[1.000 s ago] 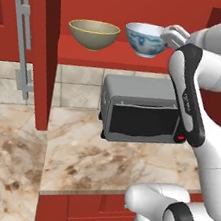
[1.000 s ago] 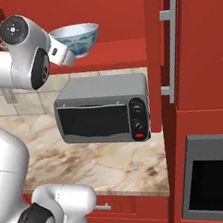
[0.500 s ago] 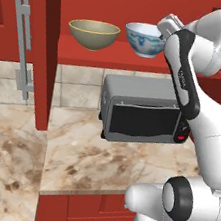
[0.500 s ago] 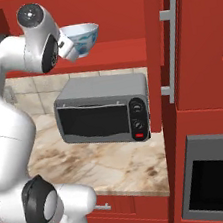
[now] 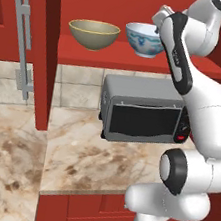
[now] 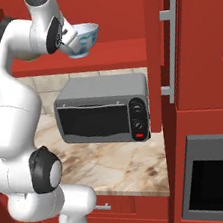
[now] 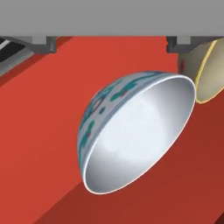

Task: Pick up the bowls from the cabinet and place each bowl in front of a stool on the dining counter.

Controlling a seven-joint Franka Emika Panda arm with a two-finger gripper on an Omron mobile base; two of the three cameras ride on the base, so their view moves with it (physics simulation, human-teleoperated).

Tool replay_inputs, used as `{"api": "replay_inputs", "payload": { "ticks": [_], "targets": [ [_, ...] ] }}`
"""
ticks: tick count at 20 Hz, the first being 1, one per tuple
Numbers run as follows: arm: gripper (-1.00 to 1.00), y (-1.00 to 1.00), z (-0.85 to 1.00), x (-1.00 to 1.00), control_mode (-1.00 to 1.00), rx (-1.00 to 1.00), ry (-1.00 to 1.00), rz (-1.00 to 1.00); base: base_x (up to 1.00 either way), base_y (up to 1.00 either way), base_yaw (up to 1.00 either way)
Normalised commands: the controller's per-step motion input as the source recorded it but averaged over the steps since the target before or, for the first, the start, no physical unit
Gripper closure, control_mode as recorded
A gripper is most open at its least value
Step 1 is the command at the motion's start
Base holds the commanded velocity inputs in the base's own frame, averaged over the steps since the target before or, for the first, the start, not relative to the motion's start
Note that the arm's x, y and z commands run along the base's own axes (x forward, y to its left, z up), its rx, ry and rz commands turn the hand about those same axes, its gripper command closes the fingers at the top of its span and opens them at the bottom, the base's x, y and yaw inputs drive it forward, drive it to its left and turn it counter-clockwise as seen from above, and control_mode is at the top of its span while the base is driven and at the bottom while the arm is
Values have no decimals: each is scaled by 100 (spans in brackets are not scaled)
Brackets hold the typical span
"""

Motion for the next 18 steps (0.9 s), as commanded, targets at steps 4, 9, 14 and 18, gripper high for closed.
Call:
{"api": "replay_inputs", "payload": {
  "ticks": [4,9,14,18],
  "targets": [
    [-100,0,-13,24,-100,-2,-5,0,0,0,0],
    [-100,0,-26,33,-100,0,0,0,0,0,0],
    [-100,0,-16,43,-100,0,0,0,0,0,0],
    [-100,0,0,44,-100,0,0,-1,0,0,0]
  ]
}}
